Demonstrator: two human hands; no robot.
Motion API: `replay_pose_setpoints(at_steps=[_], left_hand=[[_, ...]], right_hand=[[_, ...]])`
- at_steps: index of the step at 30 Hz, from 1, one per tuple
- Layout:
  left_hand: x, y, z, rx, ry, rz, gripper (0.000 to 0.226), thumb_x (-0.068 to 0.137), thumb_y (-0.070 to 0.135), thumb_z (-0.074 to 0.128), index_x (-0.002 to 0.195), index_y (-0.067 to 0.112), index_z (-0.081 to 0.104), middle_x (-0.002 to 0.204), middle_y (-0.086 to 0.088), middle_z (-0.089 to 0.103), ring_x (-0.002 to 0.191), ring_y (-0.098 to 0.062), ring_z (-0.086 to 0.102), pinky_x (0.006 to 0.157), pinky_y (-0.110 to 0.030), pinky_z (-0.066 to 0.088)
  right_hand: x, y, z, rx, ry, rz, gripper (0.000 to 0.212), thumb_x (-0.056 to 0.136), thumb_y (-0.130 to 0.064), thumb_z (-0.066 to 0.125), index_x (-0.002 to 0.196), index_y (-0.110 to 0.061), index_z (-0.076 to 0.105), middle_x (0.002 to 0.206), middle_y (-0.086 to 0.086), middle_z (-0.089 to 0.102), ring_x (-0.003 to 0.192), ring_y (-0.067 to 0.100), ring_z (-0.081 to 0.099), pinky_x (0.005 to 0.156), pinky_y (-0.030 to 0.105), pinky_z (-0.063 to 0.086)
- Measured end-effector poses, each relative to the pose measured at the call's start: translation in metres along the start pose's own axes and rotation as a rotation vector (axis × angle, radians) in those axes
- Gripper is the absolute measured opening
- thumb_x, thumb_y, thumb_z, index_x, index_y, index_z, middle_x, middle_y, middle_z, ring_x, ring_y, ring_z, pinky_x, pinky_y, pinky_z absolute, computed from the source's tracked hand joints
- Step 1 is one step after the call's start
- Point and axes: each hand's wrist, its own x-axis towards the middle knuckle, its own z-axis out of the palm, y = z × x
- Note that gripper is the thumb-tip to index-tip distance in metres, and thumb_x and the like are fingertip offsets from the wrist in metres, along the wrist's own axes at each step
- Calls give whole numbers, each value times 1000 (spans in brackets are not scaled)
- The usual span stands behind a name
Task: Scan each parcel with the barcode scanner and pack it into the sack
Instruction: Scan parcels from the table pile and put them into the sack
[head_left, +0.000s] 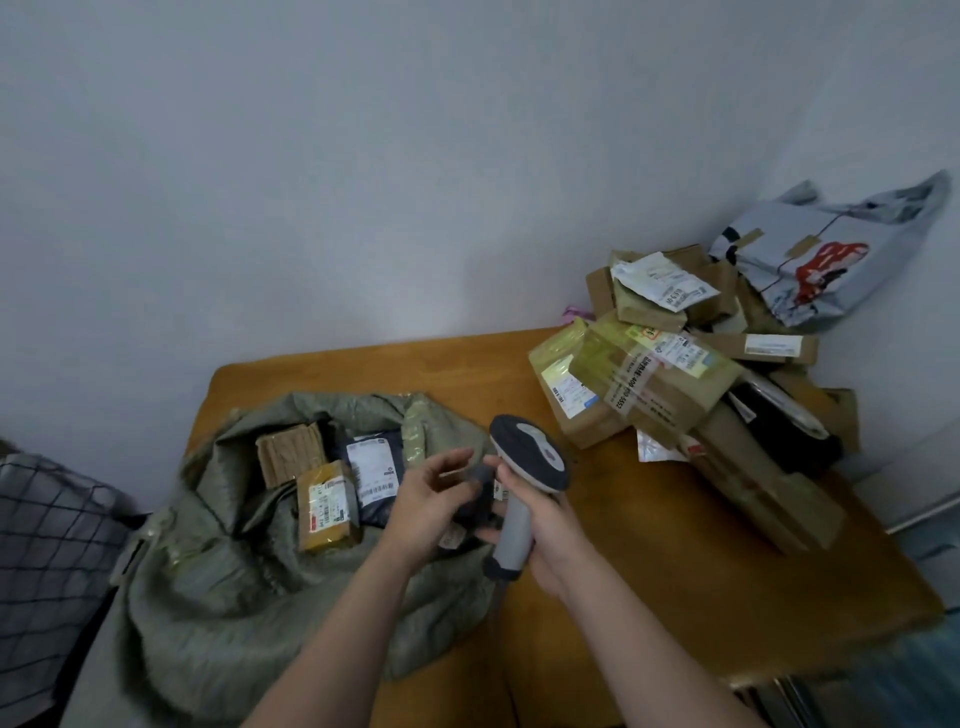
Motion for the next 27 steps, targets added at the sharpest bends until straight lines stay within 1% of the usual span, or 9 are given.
replay_pose_setpoints(at_steps=[3,7,9,12,15,18,20,22,27], left_hand=[[-1,-7,0,296,-79,85,62,81,15,84,136,30,60,124,7,68,111,-6,67,92,-27,57],[0,-1,11,526,64,65,55,92,12,71,141,29,54,114,4,67,104,-14,70,89,-39,61],[1,6,13,475,127,25,51,94,6,64,139,30,53,114,0,70,98,-16,72,83,-43,63],[1,24,16,358,178,24,48,94,-4,56,125,32,58,110,-5,73,86,-19,75,74,-52,63],[-2,50,23,201,176,54,56,91,-17,47,121,28,60,105,-8,74,78,-22,76,70,-49,64],[-2,61,25,125,61,65,71,87,-23,46,129,32,60,119,-15,70,95,-30,75,80,-54,63],[-1,64,22,198,-31,103,79,79,-20,53,133,37,60,130,-9,64,108,-32,71,84,-58,61],[-3,71,21,346,-89,168,84,68,-7,63,136,40,57,139,2,58,118,-27,66,89,-50,61],[-7,93,26,519,-141,288,84,69,3,73,139,45,54,142,4,53,128,-17,58,102,-44,55]], right_hand=[[-1,-2,-13,37,-62,7,45,77,-30,77,119,-13,74,119,7,76,111,30,71,87,48,60],[0,-8,-35,12,-49,-15,46,76,-33,80,120,-19,75,123,2,74,119,28,67,103,56,52],[1,-13,-46,-3,0,-36,50,73,-36,82,120,-23,75,124,-1,73,121,25,64,105,56,50],[1,-19,-58,17,87,-57,73,56,-46,91,124,-30,68,128,-5,67,121,21,60,108,55,48],[-1,-25,-65,62,117,-72,91,47,-51,93,131,-28,66,131,-3,66,122,22,58,108,58,47],[0,-34,-70,79,51,-73,87,53,-48,93,132,-21,68,127,-2,72,117,19,65,98,49,56],[0,-40,-72,69,-13,-116,75,63,-42,88,132,-19,69,121,-4,75,108,13,71,85,38,62],[-1,-46,-72,48,-43,-167,66,70,-35,85,132,-18,69,118,-8,76,99,4,73,73,26,61],[2,-52,-71,-15,-26,-237,66,70,-38,89,131,-25,68,121,-10,74,114,10,68,84,28,58]])
